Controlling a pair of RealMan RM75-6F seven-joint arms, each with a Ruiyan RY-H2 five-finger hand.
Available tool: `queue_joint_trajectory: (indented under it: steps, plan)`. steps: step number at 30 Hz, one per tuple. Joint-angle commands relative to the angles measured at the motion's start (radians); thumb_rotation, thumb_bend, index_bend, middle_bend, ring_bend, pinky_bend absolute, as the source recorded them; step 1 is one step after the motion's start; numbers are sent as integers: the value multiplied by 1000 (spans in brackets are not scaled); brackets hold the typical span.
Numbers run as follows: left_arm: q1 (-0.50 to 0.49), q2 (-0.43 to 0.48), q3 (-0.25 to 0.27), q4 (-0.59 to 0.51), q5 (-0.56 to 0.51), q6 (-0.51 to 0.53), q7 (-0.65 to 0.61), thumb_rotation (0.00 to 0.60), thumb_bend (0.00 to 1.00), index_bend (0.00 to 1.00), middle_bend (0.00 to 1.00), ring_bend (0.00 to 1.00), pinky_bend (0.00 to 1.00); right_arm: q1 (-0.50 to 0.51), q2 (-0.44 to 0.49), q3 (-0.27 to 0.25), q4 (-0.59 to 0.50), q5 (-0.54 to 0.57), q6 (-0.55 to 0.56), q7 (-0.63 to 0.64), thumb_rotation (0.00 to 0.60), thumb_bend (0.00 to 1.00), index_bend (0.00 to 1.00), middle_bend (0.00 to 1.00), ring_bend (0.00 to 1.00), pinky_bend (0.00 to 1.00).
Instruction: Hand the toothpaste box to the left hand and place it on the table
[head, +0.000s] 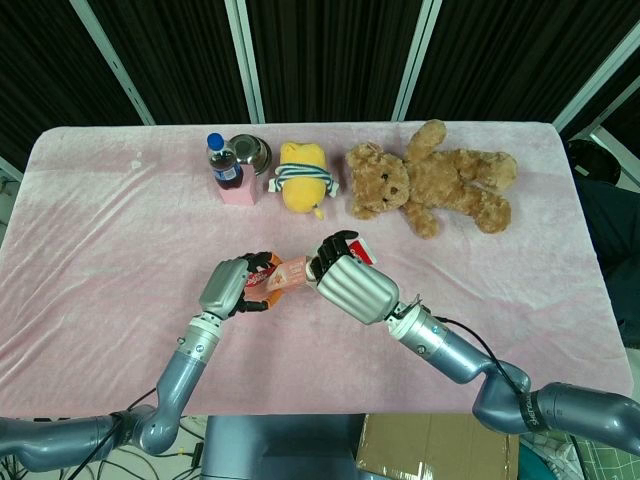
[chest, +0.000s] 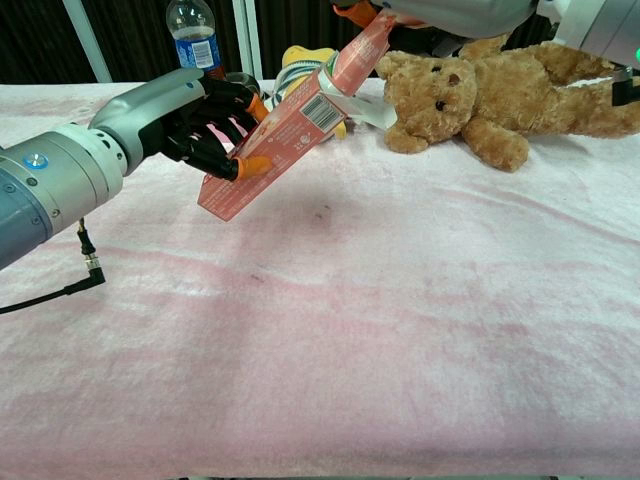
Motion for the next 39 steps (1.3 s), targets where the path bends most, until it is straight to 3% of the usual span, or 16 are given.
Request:
queue_joint_trajectory:
  steps: [1, 39]
  plan:
    - [0, 0, 0, -2, 1, 1, 1, 600, 396, 448, 419, 327, 404, -1, 2, 0, -1, -1, 0, 0, 600, 404, 677, 551, 457, 512]
    - [-2, -9, -4, -15, 0, 12, 15, 600, 395, 448, 419, 327, 404, -4, 20, 0, -10, -11, -3, 0, 600, 404, 677, 549, 457, 512]
